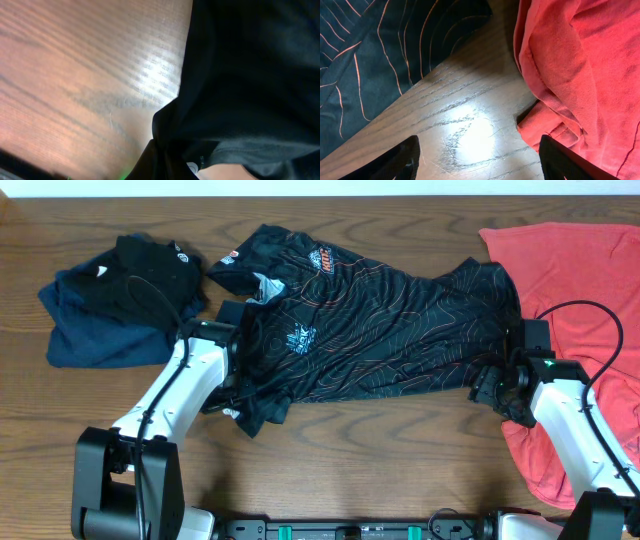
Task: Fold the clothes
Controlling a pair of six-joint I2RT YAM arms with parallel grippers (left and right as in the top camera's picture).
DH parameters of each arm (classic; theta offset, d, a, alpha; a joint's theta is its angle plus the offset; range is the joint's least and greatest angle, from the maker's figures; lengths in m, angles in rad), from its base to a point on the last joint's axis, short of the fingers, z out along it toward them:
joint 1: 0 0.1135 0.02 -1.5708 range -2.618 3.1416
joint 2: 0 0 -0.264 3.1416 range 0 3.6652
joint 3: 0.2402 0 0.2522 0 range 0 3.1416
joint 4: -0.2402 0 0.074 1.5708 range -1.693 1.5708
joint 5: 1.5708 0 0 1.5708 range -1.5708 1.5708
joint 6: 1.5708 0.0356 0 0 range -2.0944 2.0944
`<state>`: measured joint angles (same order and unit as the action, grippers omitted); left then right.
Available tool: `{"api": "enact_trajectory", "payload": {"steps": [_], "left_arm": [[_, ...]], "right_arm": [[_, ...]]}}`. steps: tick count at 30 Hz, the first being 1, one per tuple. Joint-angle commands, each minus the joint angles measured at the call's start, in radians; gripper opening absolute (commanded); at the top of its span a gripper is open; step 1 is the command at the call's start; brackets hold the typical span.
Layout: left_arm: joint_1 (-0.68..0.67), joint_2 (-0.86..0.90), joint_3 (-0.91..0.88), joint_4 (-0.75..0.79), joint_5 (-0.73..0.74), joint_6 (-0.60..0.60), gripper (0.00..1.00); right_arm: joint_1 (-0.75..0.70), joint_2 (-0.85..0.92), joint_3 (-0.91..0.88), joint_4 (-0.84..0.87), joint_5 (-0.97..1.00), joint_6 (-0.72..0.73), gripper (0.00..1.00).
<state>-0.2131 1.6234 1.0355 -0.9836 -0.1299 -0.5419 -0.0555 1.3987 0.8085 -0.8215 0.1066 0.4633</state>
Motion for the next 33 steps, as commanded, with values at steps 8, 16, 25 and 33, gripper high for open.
{"api": "enact_trajectory", "payload": {"steps": [8, 16, 25, 33], "left_arm": [[0.005, 0.006, -0.003, -0.003, -0.040, 0.006, 0.06], [0.005, 0.006, -0.003, -0.009, -0.039, 0.006, 0.06], [0.005, 0.006, -0.003, -0.009, -0.039, 0.006, 0.06], [0.005, 0.006, -0.003, -0.009, -0.039, 0.006, 0.06]], "right_arm": [[-0.083, 0.001, -0.005, 0.014, 0.062, -0.017, 0.72], [-0.222, 0.045, -0.005, 0.053, -0.019, -0.134, 0.50], [-0.298, 0.177, -0.005, 0.158, -0.087, -0.173, 0.01], [-0.400, 0.267, -0.005, 0.366, -0.085, -0.173, 0.01]]}}
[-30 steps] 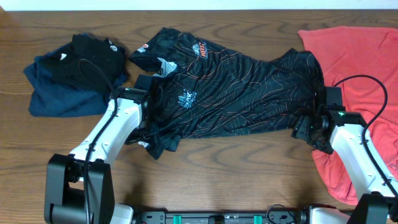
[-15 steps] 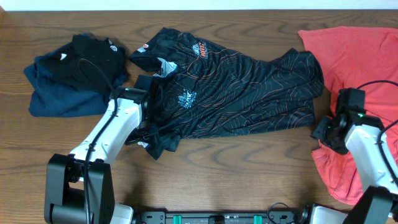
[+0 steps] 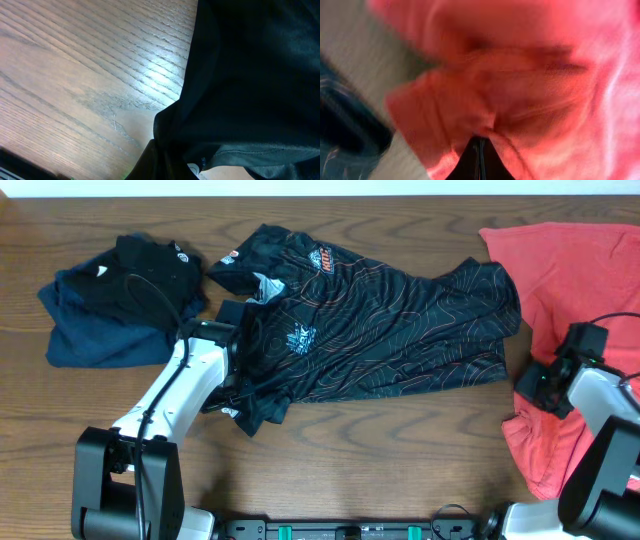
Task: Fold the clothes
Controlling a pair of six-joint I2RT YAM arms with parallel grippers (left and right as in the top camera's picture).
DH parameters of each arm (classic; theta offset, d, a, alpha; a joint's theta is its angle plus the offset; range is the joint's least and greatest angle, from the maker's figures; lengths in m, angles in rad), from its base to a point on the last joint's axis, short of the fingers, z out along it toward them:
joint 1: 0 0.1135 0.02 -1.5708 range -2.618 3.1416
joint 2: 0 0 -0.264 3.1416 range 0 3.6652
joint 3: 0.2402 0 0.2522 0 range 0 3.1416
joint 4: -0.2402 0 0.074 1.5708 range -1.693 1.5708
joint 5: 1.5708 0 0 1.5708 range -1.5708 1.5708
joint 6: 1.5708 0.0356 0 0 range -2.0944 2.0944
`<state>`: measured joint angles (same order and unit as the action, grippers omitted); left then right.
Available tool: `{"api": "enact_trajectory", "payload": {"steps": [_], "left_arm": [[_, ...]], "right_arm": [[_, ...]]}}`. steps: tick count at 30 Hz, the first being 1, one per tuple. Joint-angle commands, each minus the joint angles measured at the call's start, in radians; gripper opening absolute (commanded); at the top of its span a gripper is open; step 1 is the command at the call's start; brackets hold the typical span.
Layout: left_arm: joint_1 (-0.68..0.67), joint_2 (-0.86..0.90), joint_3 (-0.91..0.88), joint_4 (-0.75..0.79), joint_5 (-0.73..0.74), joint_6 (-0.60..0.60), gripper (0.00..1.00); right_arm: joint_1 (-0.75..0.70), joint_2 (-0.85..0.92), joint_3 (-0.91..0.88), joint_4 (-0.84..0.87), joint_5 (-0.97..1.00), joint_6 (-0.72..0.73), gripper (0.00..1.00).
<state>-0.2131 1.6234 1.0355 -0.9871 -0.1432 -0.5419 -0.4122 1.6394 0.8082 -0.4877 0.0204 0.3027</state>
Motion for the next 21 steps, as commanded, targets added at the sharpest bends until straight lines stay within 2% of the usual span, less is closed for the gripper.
{"api": "enact_trajectory", "payload": {"steps": [1, 4, 7, 12, 18, 21], "left_arm": [[0.005, 0.006, -0.003, -0.005, -0.026, 0.006, 0.06], [0.005, 0.006, -0.003, -0.006, -0.026, 0.006, 0.06], [0.005, 0.006, -0.003, -0.006, -0.026, 0.006, 0.06], [0.005, 0.006, -0.003, -0.011, -0.026, 0.006, 0.06], [0.005, 0.006, -0.003, -0.025, -0.026, 0.006, 0.06], [0.005, 0.006, -0.003, -0.024, -0.026, 0.006, 0.06]], "right_arm": [[-0.058, 0.034, -0.004, 0.054, 0.005, -0.013, 0.01], [-0.111, 0.056, -0.004, 0.119, 0.056, -0.011, 0.01], [-0.170, 0.059, -0.004, 0.163, 0.138, 0.051, 0.01], [-0.296, 0.059, 0.040, 0.185, 0.138, 0.134, 0.01], [-0.386, 0.059, 0.198, 0.072, 0.127, 0.128, 0.01], [-0.383, 0.059, 0.299, -0.014, 0.043, 0.062, 0.01]]}}
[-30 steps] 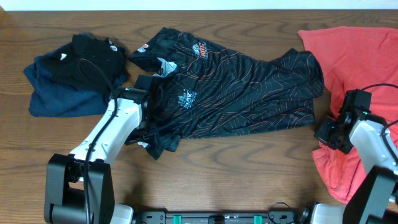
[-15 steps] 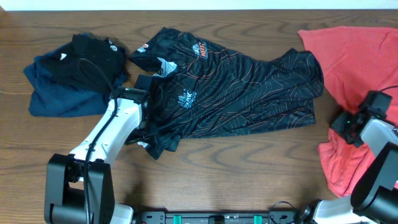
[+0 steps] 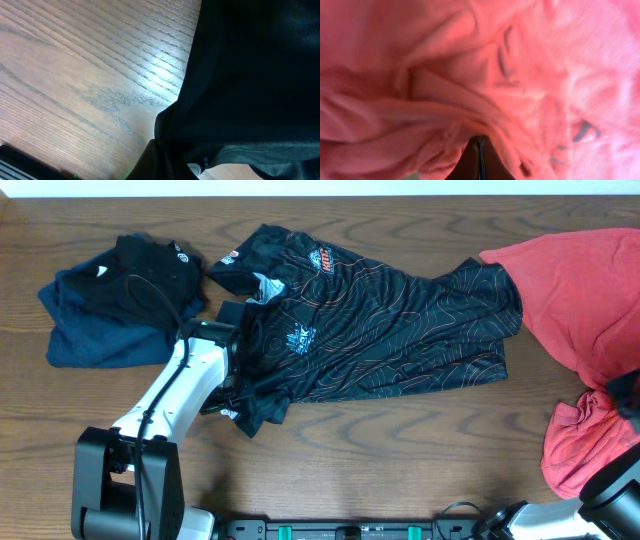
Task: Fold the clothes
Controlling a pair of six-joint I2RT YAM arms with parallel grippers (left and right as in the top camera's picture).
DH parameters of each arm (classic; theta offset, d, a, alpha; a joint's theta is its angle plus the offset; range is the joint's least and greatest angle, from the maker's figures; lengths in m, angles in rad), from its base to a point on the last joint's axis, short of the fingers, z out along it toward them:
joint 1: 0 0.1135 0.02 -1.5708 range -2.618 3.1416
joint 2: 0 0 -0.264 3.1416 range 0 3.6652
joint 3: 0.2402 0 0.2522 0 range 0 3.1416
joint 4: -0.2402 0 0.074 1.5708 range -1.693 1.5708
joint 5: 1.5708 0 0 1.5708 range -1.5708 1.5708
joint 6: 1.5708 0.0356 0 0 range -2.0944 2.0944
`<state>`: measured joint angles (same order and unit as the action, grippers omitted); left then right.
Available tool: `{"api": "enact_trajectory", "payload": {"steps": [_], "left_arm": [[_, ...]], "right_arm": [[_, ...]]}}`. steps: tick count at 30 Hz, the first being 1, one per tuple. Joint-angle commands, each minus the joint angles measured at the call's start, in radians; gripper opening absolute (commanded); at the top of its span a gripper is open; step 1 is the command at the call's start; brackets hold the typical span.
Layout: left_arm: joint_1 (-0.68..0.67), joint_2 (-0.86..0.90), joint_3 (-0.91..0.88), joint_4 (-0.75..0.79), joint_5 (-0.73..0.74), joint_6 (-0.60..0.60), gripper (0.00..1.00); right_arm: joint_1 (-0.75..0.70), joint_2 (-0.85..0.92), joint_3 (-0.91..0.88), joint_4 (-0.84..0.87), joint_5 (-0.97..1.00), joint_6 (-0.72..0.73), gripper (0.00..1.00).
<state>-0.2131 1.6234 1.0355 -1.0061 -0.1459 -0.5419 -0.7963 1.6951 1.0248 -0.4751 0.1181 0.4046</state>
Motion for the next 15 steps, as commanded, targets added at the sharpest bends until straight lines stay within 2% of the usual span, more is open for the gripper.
{"api": "enact_trajectory", "payload": {"steps": [1, 4, 5, 10, 15], "left_arm": [[0.005, 0.006, -0.003, -0.006, -0.023, 0.006, 0.06], [0.005, 0.006, -0.003, -0.005, -0.023, 0.006, 0.06], [0.005, 0.006, -0.003, -0.006, -0.023, 0.006, 0.06], [0.005, 0.006, -0.003, -0.010, -0.022, 0.006, 0.06], [0.005, 0.006, -0.003, -0.009, -0.019, 0.006, 0.06]], "right_arm": [[0.007, 0.003, 0.113, -0.045, -0.134, -0.084, 0.01], [0.049, 0.003, 0.185, -0.072, -0.486, -0.265, 0.01], [0.069, 0.003, 0.198, -0.079, -0.543, -0.301, 0.01], [0.211, 0.012, 0.224, -0.086, -0.503, -0.377, 0.01], [0.325, 0.089, 0.249, 0.015, -0.459, -0.453, 0.01]]}}
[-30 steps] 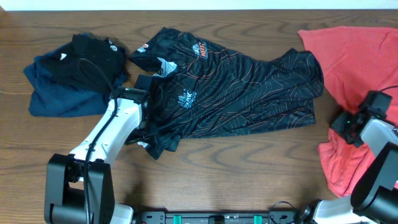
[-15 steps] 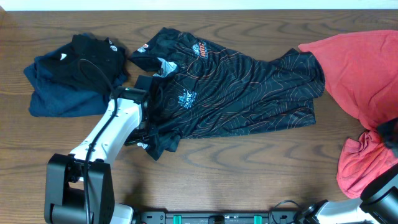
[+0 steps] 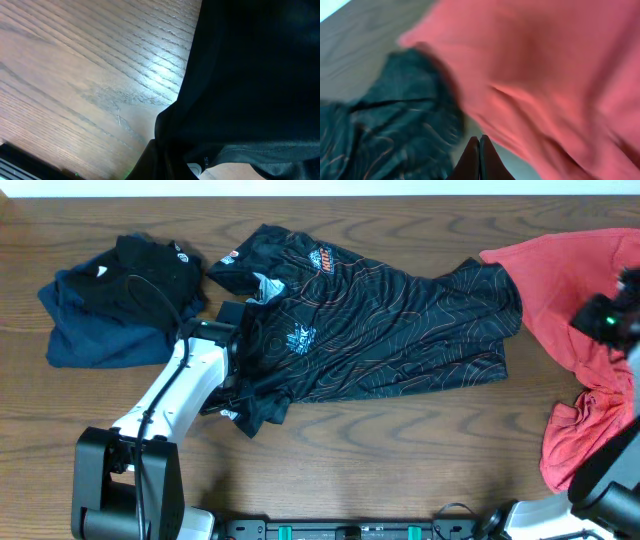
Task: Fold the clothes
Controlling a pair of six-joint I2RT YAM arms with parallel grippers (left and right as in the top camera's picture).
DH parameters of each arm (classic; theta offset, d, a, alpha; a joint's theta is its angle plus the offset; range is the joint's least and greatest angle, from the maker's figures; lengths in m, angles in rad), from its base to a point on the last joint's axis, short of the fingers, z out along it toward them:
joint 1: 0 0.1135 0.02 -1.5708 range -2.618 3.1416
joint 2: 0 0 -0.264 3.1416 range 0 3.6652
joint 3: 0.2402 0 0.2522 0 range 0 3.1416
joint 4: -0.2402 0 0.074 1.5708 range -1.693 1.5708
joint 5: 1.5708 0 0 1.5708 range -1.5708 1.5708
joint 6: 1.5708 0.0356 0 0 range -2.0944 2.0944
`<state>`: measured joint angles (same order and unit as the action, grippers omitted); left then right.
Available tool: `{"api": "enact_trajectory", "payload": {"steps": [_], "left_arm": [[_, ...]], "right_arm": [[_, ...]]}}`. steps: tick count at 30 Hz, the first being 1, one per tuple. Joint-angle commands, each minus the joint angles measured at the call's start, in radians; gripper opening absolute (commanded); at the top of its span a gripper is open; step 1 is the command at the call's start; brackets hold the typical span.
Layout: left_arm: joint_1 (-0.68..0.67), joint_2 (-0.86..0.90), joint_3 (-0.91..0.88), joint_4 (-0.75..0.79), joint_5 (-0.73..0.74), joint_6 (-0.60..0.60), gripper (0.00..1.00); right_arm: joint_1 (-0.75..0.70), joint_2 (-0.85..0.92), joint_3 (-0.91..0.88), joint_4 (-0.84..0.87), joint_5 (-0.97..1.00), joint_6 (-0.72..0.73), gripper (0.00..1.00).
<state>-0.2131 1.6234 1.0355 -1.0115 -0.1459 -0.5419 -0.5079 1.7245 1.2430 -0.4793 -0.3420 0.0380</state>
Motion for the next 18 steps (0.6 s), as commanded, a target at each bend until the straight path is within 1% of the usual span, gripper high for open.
{"api": "enact_trajectory", "payload": {"steps": [1, 5, 9, 13, 18], "left_arm": [[0.005, 0.006, -0.003, -0.003, -0.019, 0.006, 0.06], [0.005, 0.006, -0.003, -0.004, -0.019, 0.006, 0.06], [0.005, 0.006, -0.003, 0.000, -0.019, 0.006, 0.06], [0.005, 0.006, -0.003, 0.004, -0.019, 0.005, 0.06], [0.005, 0.006, -0.003, 0.004, -0.019, 0.005, 0.06]], "right_arm": [[0.051, 0.090, 0.050, 0.027, 0.020, -0.089, 0.01], [0.091, 0.241, 0.156, 0.031, 0.074, -0.083, 0.01], [0.104, 0.390, 0.269, 0.013, 0.075, -0.080, 0.01], [0.110, 0.481, 0.327, -0.001, 0.061, -0.080, 0.01], [0.111, 0.537, 0.333, 0.001, 0.071, -0.081, 0.01]]}}
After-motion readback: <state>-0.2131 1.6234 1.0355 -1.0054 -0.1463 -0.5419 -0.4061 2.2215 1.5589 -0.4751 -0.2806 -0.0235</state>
